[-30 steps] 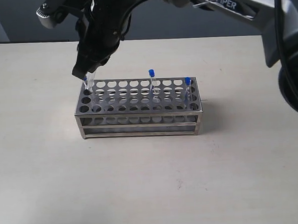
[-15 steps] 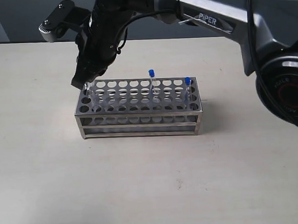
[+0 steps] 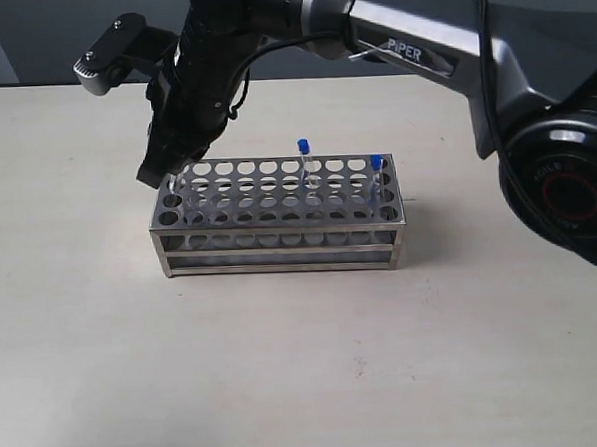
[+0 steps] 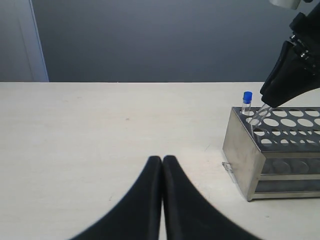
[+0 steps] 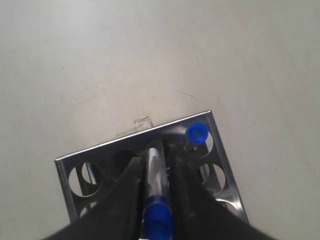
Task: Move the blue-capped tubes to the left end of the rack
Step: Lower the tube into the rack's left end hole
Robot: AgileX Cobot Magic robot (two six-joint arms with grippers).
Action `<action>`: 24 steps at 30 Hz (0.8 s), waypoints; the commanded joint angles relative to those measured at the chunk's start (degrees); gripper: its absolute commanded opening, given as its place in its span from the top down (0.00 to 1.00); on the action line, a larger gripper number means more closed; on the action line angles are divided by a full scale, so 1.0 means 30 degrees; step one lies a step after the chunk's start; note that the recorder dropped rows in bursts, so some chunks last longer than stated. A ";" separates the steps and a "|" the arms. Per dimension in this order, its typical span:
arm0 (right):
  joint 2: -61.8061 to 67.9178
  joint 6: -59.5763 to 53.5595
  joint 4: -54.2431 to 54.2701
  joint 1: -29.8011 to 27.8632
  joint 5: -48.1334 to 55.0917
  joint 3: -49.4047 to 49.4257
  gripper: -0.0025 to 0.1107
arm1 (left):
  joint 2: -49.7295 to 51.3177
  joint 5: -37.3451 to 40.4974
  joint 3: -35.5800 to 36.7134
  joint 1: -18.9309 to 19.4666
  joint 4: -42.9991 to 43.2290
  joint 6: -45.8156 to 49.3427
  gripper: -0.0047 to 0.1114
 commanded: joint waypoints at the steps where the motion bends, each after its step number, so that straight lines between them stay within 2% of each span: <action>1: 0.0137 -0.0134 -0.0242 0.0419 0.0056 -0.0112 0.99 | 0.0108 -0.0131 -0.0102 -0.0120 0.0039 0.0011 0.95; 8: 0.0877 -0.0284 -0.0242 0.1282 -0.0324 -0.0112 0.99 | 0.0108 -0.0131 -0.0102 -0.0120 0.0039 0.0011 0.95; 15: 0.1236 -0.0284 0.0541 0.1325 -0.0770 -0.0112 0.99 | 0.0108 -0.0131 -0.0102 -0.0120 0.0039 0.0011 0.95; 24: 0.0952 0.0496 -0.2010 0.1325 0.0272 -0.0112 0.99 | 0.0108 -0.0131 -0.0102 -0.0120 0.0039 0.0011 0.95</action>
